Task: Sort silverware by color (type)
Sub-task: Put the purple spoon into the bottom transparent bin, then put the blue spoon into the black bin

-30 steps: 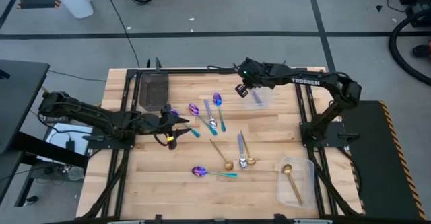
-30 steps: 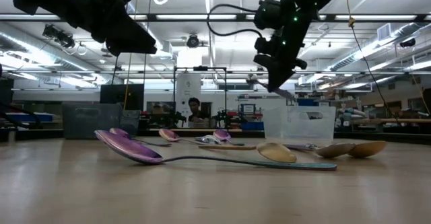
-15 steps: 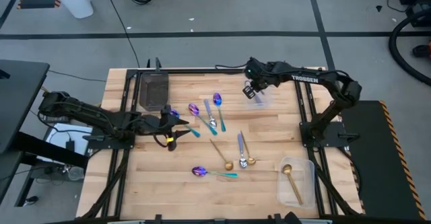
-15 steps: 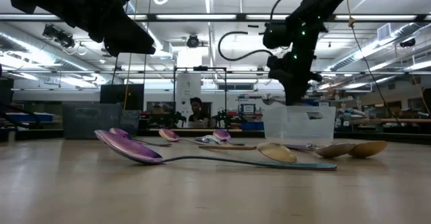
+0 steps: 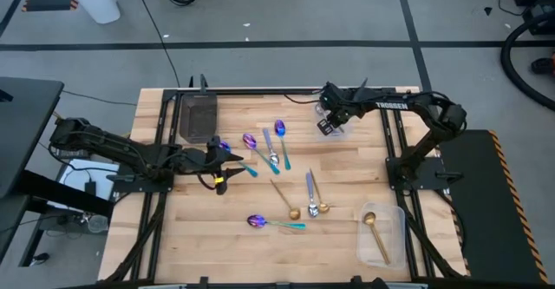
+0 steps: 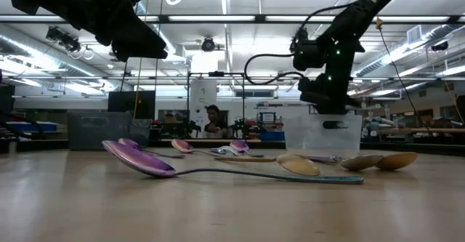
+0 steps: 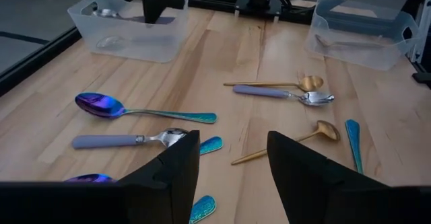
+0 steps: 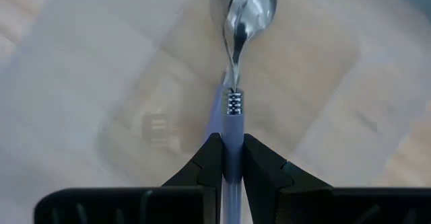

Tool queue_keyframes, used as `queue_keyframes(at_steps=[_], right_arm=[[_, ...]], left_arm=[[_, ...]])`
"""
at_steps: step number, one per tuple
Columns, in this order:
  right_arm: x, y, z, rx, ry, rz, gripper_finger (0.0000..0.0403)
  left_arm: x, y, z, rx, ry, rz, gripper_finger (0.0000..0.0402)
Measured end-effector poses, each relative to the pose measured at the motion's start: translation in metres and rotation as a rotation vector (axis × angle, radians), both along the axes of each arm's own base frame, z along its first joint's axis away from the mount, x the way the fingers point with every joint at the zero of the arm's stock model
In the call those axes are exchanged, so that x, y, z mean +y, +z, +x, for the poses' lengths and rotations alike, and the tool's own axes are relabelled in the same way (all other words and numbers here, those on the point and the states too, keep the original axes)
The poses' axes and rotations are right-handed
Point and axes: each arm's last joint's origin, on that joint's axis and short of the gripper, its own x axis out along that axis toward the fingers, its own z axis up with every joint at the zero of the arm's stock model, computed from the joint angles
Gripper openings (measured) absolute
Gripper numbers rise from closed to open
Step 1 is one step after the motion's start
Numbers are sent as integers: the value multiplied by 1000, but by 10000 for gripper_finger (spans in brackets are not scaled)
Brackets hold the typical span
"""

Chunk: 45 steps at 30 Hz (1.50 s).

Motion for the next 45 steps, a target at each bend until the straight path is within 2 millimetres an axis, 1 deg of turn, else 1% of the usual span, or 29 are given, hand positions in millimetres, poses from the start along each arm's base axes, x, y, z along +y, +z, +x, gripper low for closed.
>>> queue_keyframes(at_steps=[8, 20, 26, 29, 33, 39, 42, 45], right_arm=[[1, -8, -4, -17, -39, 22, 51], [1, -9, -4, -30, -51, 22, 110], [0, -8, -3, -45, -61, 16, 119], [0, -8, -2, -56, -57, 38, 119], [-2, 4, 3, -83, -44, 56, 119], [-1, 31, 20, -135, -3, 10, 119], [4, 44, 30, -164, 32, -14, 119], [13, 57, 43, -184, 80, -36, 119]], left_arm=[[0, 0, 0, -1, 1, -3, 180], [0, -1, -1, 14, 0, 2, 180], [0, -5, -2, 57, 2, 8, 180], [1, -10, -5, 113, 1, 19, 180], [2, -17, -9, 204, -8, 55, 180], [3, -23, -14, 285, -9, 71, 180], [5, -25, -15, 313, 2, 70, 180], [12, -28, -17, 347, 24, 46, 180]])
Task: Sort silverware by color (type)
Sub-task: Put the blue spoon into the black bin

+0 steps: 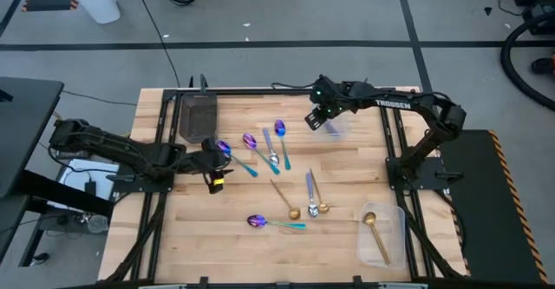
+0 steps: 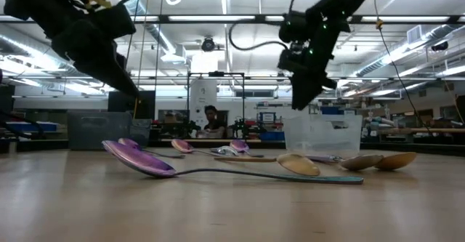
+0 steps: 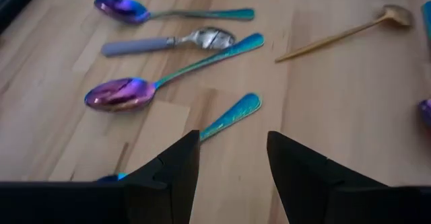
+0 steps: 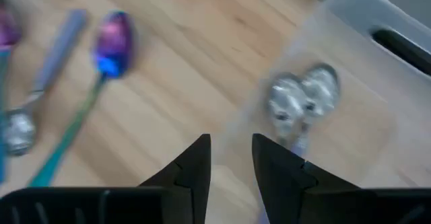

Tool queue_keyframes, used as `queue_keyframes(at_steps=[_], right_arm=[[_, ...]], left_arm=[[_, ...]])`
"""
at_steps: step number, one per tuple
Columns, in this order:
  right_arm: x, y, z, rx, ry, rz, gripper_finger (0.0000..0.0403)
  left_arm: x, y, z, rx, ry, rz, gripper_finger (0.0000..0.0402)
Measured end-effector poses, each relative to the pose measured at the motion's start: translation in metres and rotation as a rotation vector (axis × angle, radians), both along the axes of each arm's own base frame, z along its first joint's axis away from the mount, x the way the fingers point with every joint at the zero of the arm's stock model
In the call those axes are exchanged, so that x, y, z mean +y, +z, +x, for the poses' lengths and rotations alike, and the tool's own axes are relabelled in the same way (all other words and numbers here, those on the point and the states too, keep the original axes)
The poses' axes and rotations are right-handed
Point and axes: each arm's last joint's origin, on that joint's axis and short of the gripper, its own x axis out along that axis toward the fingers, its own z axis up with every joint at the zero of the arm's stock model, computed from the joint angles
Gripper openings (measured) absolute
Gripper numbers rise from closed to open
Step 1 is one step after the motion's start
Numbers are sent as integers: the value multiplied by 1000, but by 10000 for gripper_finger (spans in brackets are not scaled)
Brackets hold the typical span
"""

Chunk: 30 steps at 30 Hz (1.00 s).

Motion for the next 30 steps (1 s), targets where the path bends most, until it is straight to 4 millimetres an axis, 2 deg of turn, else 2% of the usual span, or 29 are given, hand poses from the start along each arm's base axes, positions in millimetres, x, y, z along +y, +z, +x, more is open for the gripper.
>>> queue_keyframes(at_steps=[3, 8, 16, 25, 30], right_arm=[[13, 10, 11, 4, 36, -65, 119], [37, 18, 26, -6, 100, -116, 119], [78, 21, 43, -45, 200, -172, 119], [122, 22, 52, -81, 266, -188, 119], [143, 23, 53, -87, 298, -211, 118]], left_arm=[[8, -2, -1, 38, -3, -35, 180], [16, -11, 2, 118, -39, 26, 180], [31, -41, 15, 306, -95, 11, 180], [47, -43, 45, 412, -169, 92, 180], [61, -51, 53, 497, -204, 101, 180]])
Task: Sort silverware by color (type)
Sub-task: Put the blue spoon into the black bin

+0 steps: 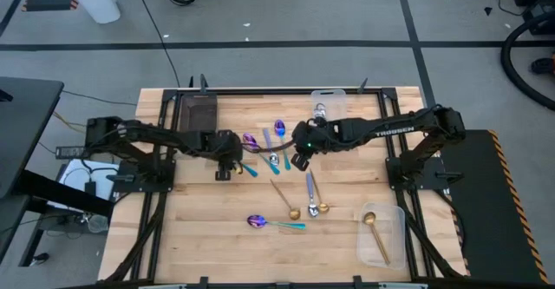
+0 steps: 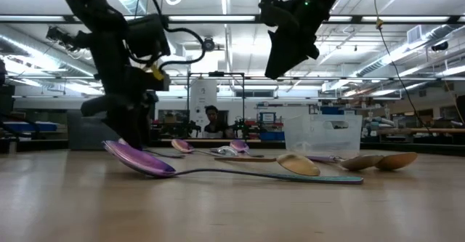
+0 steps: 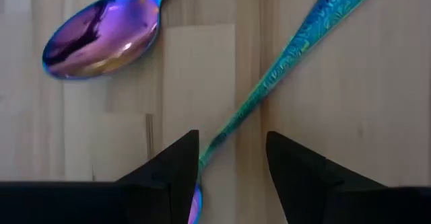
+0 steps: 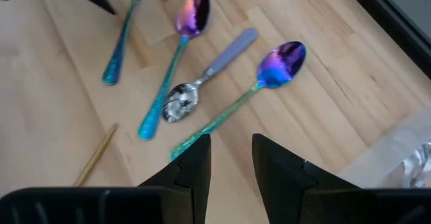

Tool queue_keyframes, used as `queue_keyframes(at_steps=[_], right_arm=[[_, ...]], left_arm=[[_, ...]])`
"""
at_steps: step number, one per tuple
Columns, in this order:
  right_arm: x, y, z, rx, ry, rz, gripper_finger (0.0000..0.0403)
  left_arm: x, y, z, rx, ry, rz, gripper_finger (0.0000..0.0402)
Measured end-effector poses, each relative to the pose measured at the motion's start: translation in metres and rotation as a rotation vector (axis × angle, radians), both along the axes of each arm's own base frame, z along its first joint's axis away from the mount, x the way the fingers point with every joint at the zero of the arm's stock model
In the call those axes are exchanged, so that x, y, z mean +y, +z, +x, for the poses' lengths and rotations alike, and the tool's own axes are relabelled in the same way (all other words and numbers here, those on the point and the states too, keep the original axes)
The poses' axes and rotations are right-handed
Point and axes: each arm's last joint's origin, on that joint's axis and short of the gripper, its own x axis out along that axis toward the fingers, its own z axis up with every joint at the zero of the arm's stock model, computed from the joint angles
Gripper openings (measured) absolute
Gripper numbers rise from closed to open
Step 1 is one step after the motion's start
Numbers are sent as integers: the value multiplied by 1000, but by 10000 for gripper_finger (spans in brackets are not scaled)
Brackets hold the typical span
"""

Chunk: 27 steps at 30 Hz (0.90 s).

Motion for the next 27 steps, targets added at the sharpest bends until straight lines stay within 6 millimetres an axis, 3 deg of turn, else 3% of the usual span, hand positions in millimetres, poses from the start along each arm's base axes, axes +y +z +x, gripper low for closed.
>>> queue_keyframes(at_steps=[10, 21, 27], right_arm=[[29, 1, 0, -15, 33, -42, 118], [45, 3, 2, -59, 66, -33, 118], [46, 3, 1, -62, 62, -26, 118]], left_arm=[[16, -9, 7, 70, -68, -53, 170], [21, -11, 1, 105, -173, -101, 24], [13, -11, 3, 126, -243, -59, 17]])
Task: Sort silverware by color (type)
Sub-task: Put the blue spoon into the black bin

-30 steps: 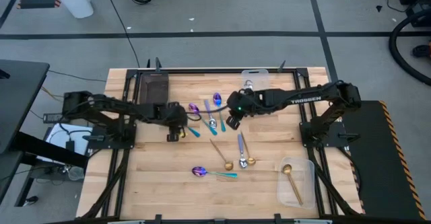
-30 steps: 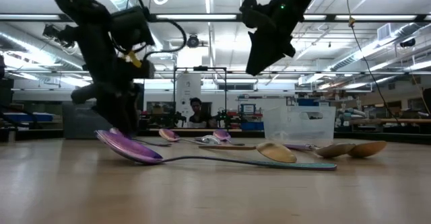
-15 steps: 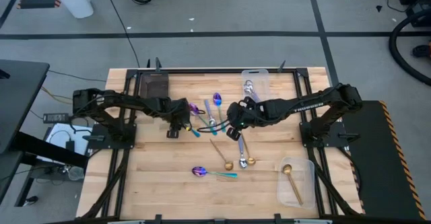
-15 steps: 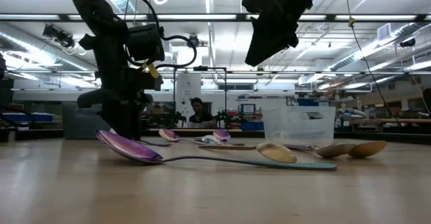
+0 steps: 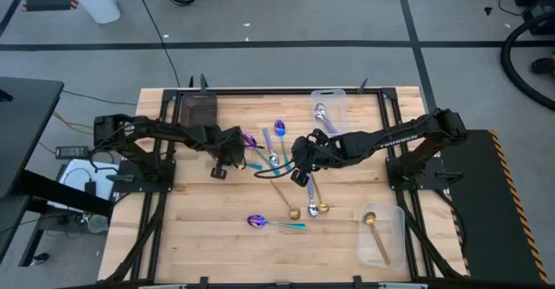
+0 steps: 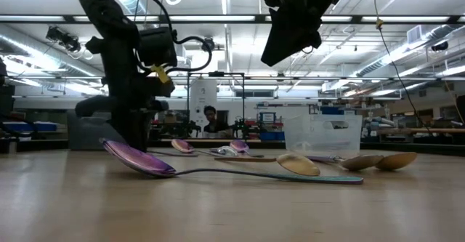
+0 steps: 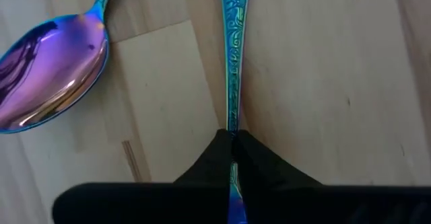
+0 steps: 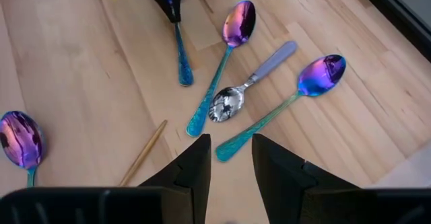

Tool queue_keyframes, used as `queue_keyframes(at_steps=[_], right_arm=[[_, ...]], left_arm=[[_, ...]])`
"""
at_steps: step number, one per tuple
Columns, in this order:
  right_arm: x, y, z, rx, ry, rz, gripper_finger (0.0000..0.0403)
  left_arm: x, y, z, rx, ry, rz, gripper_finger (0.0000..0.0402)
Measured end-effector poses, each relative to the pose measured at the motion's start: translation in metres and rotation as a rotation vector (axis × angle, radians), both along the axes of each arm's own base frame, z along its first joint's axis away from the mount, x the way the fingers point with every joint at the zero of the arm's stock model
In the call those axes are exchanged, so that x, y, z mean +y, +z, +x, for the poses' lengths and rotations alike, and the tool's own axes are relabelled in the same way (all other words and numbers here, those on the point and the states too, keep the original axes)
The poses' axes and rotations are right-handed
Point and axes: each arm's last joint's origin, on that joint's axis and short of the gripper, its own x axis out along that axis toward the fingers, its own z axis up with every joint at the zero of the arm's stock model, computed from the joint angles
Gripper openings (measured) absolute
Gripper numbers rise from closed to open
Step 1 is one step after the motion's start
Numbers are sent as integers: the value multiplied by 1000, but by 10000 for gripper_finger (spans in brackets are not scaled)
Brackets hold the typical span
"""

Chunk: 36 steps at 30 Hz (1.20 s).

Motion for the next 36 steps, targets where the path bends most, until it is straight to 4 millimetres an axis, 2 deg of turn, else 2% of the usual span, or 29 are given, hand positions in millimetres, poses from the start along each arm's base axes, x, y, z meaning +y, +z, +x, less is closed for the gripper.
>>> queue_keyframes(at_steps=[7, 11, 22, 36], right_arm=[[0, 0, 0, -1, -4, 3, 118], [1, 0, 0, -3, -7, 7, 118], [1, -1, 0, 4, 3, -32, 118], [1, 1, 4, -35, 38, -54, 118]], left_arm=[[-9, 11, -3, -18, 42, -9, 17], [-9, 27, -1, -113, 78, -7, 17], [-11, 54, -10, -224, 140, -15, 16], [-25, 87, -21, -399, 178, -47, 16]])
